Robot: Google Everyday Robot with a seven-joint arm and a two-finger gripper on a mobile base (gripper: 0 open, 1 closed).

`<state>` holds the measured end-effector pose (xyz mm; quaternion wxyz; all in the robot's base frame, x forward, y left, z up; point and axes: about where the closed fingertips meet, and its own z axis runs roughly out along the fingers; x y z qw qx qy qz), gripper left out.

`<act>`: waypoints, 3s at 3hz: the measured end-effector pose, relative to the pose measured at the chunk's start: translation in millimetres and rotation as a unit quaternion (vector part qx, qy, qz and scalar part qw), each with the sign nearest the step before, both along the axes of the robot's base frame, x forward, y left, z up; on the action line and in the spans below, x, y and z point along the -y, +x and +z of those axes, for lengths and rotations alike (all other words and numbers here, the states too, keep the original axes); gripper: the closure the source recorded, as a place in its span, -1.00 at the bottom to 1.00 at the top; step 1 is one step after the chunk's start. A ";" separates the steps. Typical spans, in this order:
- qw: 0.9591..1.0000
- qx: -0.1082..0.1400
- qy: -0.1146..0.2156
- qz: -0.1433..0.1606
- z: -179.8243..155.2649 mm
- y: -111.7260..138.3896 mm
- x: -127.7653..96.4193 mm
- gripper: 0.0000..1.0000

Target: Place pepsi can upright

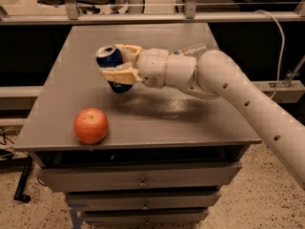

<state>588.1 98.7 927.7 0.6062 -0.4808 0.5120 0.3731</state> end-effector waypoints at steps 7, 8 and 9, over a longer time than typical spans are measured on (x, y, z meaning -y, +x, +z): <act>0.997 -0.030 -0.009 -0.070 -5.1 -23.1 56.5 -0.73; 0.996 -0.024 0.016 -0.083 -6.5 -26.0 64.1 -0.82; 0.994 -0.015 0.050 -0.095 -8.4 -28.7 70.3 -0.37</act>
Offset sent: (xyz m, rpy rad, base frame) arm -0.0113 -0.0369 -0.0131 0.0492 0.0255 -0.0608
